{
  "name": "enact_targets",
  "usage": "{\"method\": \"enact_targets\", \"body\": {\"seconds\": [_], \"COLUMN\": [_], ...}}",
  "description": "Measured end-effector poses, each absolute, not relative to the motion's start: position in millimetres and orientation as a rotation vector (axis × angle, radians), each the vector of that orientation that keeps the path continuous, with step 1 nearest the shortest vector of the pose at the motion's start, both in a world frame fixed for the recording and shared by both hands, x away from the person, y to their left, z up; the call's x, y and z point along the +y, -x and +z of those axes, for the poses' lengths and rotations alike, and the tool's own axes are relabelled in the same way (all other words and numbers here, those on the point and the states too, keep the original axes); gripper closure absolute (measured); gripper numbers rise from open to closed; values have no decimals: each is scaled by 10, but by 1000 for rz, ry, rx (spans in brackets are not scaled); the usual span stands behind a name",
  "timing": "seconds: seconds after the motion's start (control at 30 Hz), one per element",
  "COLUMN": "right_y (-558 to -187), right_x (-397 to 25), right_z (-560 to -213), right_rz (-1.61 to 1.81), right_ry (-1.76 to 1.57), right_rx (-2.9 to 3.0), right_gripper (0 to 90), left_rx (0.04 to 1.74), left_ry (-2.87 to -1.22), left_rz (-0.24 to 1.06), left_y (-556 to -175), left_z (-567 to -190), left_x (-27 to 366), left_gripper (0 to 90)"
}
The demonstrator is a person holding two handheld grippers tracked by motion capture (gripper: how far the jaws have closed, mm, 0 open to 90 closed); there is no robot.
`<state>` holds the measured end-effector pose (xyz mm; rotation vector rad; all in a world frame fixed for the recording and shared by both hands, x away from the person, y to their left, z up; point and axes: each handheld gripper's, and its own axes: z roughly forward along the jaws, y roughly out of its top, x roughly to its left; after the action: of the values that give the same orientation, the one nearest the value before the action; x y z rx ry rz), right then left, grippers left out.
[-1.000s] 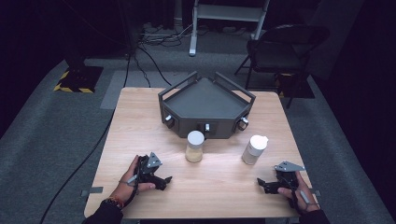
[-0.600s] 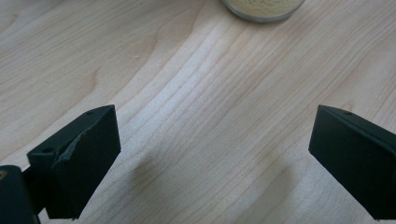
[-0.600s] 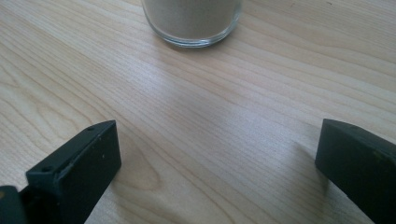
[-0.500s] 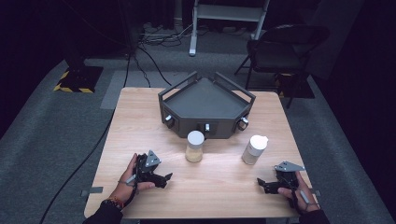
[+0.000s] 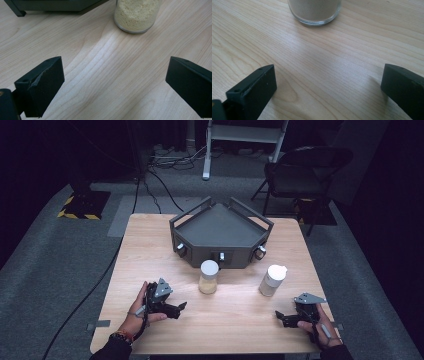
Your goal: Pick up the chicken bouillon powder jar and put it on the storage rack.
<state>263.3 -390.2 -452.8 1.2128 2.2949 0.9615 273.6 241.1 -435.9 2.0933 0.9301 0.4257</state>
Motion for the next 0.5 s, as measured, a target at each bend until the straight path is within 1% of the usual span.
{"method": "enact_targets", "body": {"seconds": [0.5], "right_y": [-2633], "right_x": [-3901], "right_z": [-4528], "right_rz": [961], "right_ry": [-1214], "right_rx": [2295], "right_gripper": [0], "left_rx": [910], "left_ry": [-2068], "left_rz": [424], "left_y": [-2765], "left_z": [-4310], "left_x": [2359], "left_gripper": [13]}}
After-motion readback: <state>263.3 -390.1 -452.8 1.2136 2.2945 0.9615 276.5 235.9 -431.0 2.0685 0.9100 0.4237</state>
